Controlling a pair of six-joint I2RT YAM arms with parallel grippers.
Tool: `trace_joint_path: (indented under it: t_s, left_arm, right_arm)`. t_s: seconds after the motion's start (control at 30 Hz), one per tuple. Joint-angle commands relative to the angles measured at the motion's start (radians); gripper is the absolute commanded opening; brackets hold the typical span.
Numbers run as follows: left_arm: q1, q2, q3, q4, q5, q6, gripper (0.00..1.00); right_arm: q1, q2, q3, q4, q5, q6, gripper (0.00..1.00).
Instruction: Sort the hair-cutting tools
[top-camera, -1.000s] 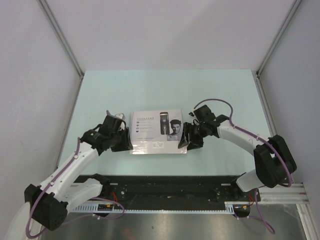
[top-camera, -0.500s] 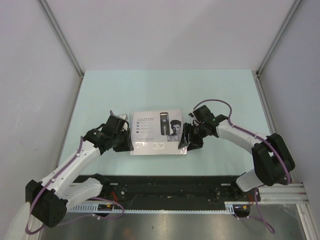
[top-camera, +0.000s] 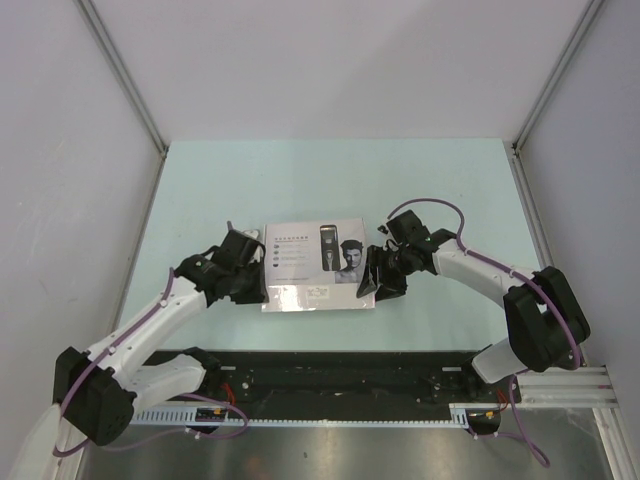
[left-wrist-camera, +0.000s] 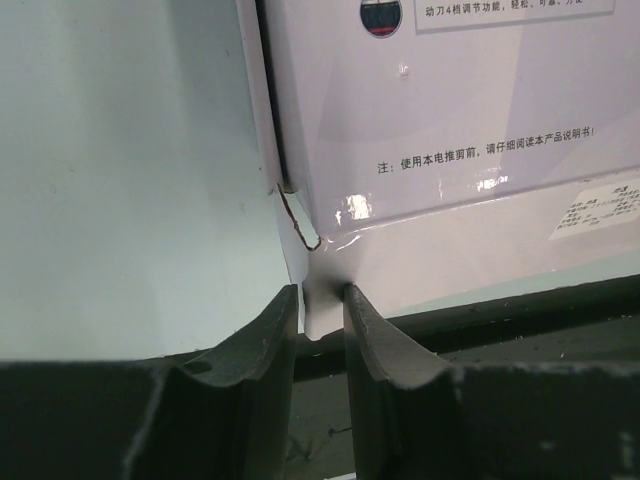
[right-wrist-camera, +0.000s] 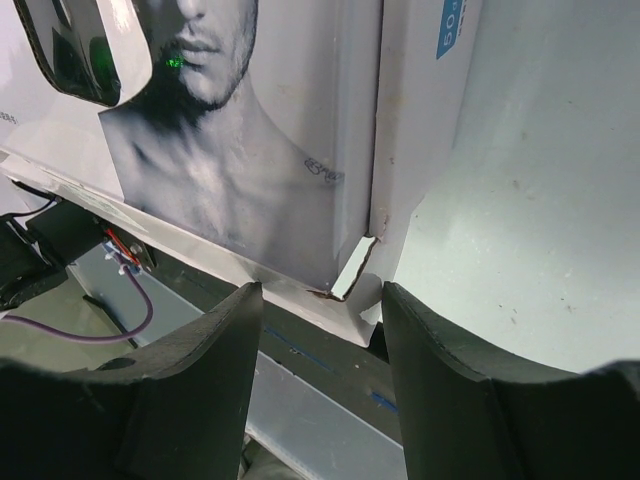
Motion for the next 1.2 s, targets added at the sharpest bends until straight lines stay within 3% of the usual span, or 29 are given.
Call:
trace_joint_path:
  t_s: [0.0,0.5,0.8,1.17]
  left_arm:
    - [-0.015,0.020,-0.011,-0.032,-0.053,-0.026,0.30]
    - [-0.015,-0.034,-0.026,0.000,-0.014,-0.054,0.29]
    - [-0.016,-0.189,-0.133,0.045,-0.116,-0.187,0.28]
    - [-0.044,-0.175,-0.181,0.049,-0.146,-0.268,0.20]
  right_arm:
    - [-0.005,-0.003,0.034,0.031,-0.002,0.010,0.56]
    - [-0.009,-0.029,0.034,0.120,-0.088,0.013,0.58]
    - [-0.034,-0.053,0.034,0.166,-0.131,-0.006,0.73]
    - [-0.043,-0.016,0.034,0.062,-0.031,-0.029,0.55]
